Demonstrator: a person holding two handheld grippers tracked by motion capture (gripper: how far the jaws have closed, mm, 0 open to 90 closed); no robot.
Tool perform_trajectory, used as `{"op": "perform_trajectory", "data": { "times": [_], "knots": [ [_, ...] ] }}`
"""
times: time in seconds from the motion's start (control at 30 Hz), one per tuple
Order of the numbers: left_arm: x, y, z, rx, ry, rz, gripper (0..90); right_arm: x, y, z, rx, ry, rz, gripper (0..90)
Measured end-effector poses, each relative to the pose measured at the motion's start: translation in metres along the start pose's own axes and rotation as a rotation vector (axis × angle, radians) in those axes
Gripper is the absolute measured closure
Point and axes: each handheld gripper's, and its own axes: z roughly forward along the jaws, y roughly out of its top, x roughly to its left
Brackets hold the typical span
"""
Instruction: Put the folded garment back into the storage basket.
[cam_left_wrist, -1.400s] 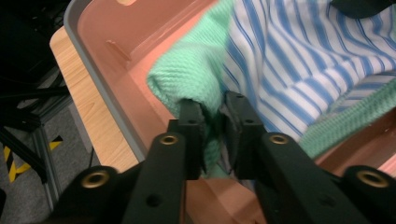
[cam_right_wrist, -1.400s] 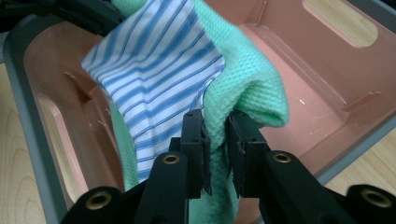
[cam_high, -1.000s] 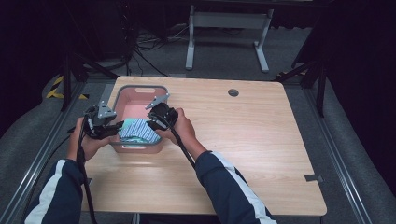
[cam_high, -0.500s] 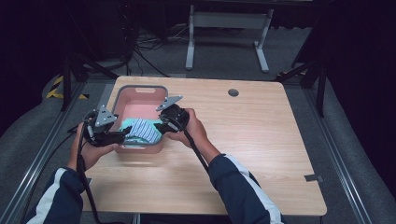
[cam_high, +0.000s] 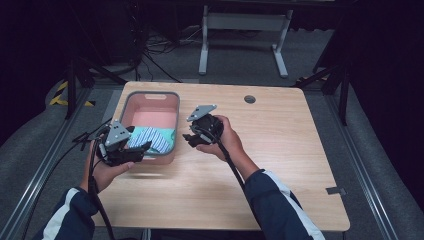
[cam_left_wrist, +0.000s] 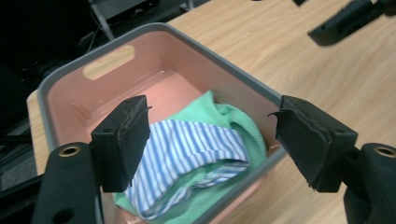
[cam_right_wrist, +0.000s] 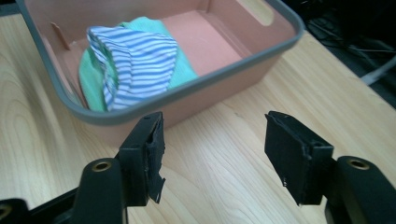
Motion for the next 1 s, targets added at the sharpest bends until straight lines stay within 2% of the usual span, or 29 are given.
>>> {"op": "perform_trajectory", "data": {
  "times": [0.03,0.17,0.23,0.37,0.47,0.57,0.6,0.63,0.77,0.87,0.97,1.0],
  "knots": [
    [-0.002,0.000,0.000,0.003,0.003,0.018,26.0,-0.001,-0.002,-0.004,0.001,-0.007,-0.005,38.0],
    [-0.008,0.001,0.002,0.019,-0.024,0.031,26.7,-0.006,-0.013,-0.016,0.021,-0.023,-0.006,33.3],
    [-0.011,0.002,0.003,0.035,-0.020,0.047,26.2,-0.008,-0.019,-0.021,0.028,-0.034,-0.006,32.3],
    [-0.017,0.004,0.008,0.050,-0.039,0.068,24.5,-0.012,-0.030,-0.031,0.037,-0.050,-0.011,31.6],
    [-0.025,0.005,0.009,0.051,-0.049,0.096,24.1,-0.015,-0.039,-0.038,0.050,-0.056,-0.011,30.8],
    [-0.028,0.005,0.010,0.046,-0.052,0.102,23.5,-0.016,-0.048,-0.046,0.052,-0.052,-0.025,30.3],
    [-0.033,0.005,0.012,0.061,-0.064,0.115,24.0,-0.016,-0.052,-0.049,0.052,-0.052,-0.026,30.3],
    [-0.035,0.005,0.013,0.069,-0.056,0.128,23.8,-0.017,-0.055,-0.051,0.052,-0.052,-0.026,30.2],
    [-0.043,0.004,0.015,0.073,-0.063,0.151,22.9,-0.019,-0.068,-0.059,0.055,-0.060,-0.020,30.1],
    [-0.047,0.003,0.017,0.070,-0.084,0.156,22.9,-0.021,-0.074,-0.064,0.051,-0.070,-0.020,30.1],
    [-0.053,0.001,0.020,0.074,-0.104,0.170,22.5,-0.022,-0.088,-0.071,0.070,-0.082,-0.022,30.2],
    [-0.060,0.000,0.023,0.084,-0.121,0.190,21.8,-0.021,-0.092,-0.072,0.071,-0.082,-0.022,30.5]
  ]
}}
